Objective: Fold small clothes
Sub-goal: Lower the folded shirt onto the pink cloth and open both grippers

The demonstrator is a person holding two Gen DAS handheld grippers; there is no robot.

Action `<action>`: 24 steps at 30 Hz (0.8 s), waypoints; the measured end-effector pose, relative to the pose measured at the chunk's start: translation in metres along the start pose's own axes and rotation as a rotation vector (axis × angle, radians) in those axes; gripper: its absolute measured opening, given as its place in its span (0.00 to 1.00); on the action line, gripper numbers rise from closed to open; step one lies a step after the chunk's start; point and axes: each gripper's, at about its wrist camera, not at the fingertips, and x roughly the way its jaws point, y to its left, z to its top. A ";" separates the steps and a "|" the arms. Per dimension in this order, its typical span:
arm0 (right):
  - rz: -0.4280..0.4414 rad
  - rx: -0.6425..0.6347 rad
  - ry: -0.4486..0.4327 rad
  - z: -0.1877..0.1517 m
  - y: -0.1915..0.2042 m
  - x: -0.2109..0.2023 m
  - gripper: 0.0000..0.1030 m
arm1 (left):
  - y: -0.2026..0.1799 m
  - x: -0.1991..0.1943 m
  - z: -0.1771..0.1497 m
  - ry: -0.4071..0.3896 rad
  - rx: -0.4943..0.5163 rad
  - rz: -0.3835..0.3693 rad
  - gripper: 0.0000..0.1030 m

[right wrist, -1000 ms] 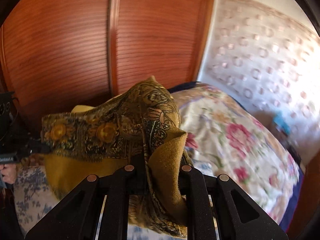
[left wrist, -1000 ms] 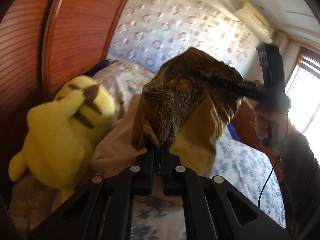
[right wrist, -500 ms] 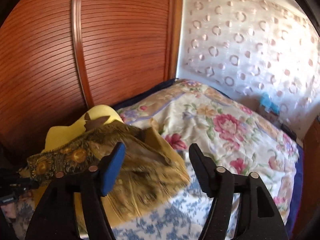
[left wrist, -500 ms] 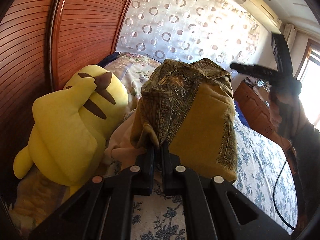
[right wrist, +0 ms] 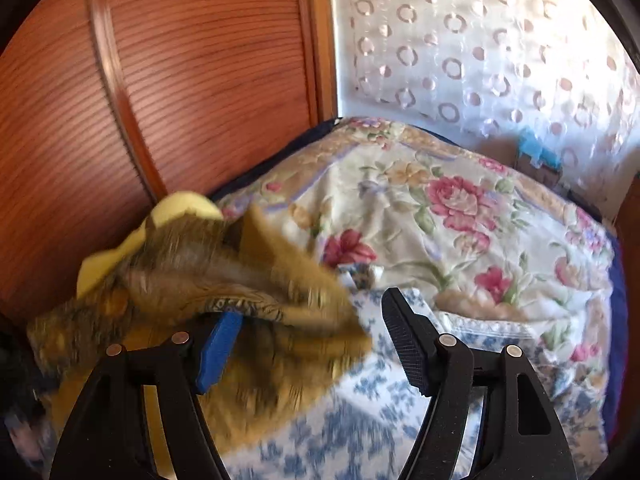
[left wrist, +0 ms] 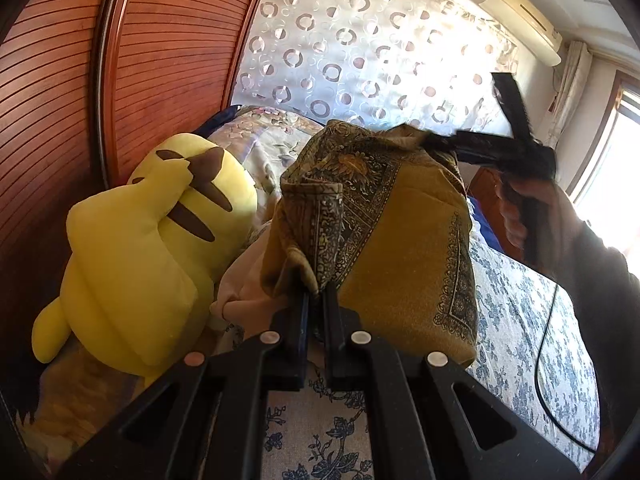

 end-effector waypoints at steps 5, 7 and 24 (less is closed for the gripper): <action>-0.057 -0.009 0.076 0.004 -0.001 0.039 0.64 | -0.001 0.002 -0.002 0.008 0.013 0.015 0.02; -0.064 -0.010 0.101 -0.004 -0.002 0.051 0.62 | -0.002 0.003 -0.002 0.010 0.020 0.021 0.03; -0.058 -0.050 -0.081 -0.043 0.027 -0.070 0.65 | -0.039 -0.051 0.005 -0.085 0.200 0.162 0.29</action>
